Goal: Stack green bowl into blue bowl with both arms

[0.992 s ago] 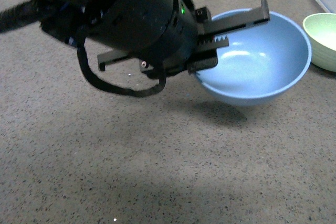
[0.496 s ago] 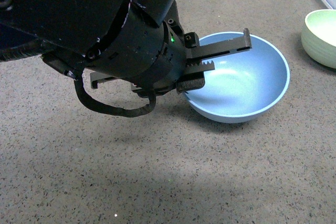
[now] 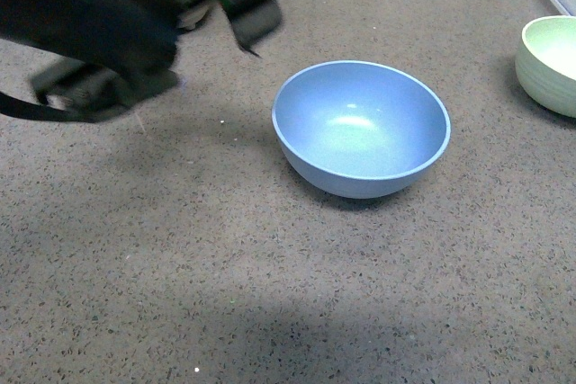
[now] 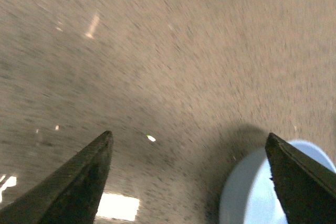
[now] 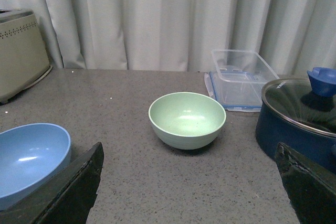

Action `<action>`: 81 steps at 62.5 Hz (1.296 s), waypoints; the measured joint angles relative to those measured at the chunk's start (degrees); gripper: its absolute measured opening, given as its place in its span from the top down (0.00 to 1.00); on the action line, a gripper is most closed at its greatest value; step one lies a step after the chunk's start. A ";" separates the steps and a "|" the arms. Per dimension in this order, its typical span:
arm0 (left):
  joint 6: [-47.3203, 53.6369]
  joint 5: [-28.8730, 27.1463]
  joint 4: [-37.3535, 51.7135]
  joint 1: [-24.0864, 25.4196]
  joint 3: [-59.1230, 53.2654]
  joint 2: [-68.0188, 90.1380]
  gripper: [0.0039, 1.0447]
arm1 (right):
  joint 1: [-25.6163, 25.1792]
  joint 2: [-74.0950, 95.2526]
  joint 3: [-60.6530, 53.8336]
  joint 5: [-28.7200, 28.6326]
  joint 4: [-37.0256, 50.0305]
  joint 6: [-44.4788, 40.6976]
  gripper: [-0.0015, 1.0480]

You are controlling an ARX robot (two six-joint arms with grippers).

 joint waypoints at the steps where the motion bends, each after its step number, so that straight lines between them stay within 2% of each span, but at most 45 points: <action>1: 0.20 -0.42 0.35 0.92 -0.94 -1.27 0.09 | 0.00 0.00 0.00 0.00 0.00 0.00 0.09; 3: 1.22 -1.05 0.39 2.95 -3.30 -4.42 0.04 | 0.00 0.00 0.00 0.00 0.00 0.00 0.09; 16: 1.11 -0.74 0.31 8.63 -13.86 -17.64 0.06 | 0.00 0.00 0.00 0.00 0.00 0.00 0.09; 22: 3.06 -4.39 2.27 10.23 -18.58 -24.55 0.07 | 0.00 0.00 0.00 0.02 0.00 0.00 0.09; 27: 16.17 -1.97 23.56 12.24 -27.65 -28.13 0.22 | 0.00 0.00 0.00 0.02 0.00 0.00 0.09; 31: 24.83 -1.16 33.22 13.18 -32.09 -29.88 0.32 | 0.00 0.00 0.00 -0.02 0.00 0.00 0.09; 34: 30.32 -0.39 36.76 13.84 -34.16 -31.61 0.41 | 0.00 0.00 0.00 -0.04 0.00 0.00 0.09; 42: 35.54 0.94 37.03 15.19 -37.35 -35.87 0.61 | 0.00 0.00 0.00 0.00 0.00 0.00 0.09; 55: 37.70 3.52 33.77 17.53 -41.51 -42.69 0.96 | 0.00 0.00 0.00 -0.02 0.00 0.00 0.09; 58: 37.97 6.40 32.65 19.69 -42.36 -44.70 0.96 | 0.00 0.00 0.00 -0.02 0.00 0.00 0.09; 63: 38.14 6.78 30.88 21.29 -43.43 -47.63 0.96 | 0.00 0.00 0.00 0.00 0.00 0.00 0.09; 81: 38.36 7.19 26.16 21.53 -47.23 -56.70 0.96 | 0.00 0.00 0.00 0.00 0.00 0.00 0.09</action>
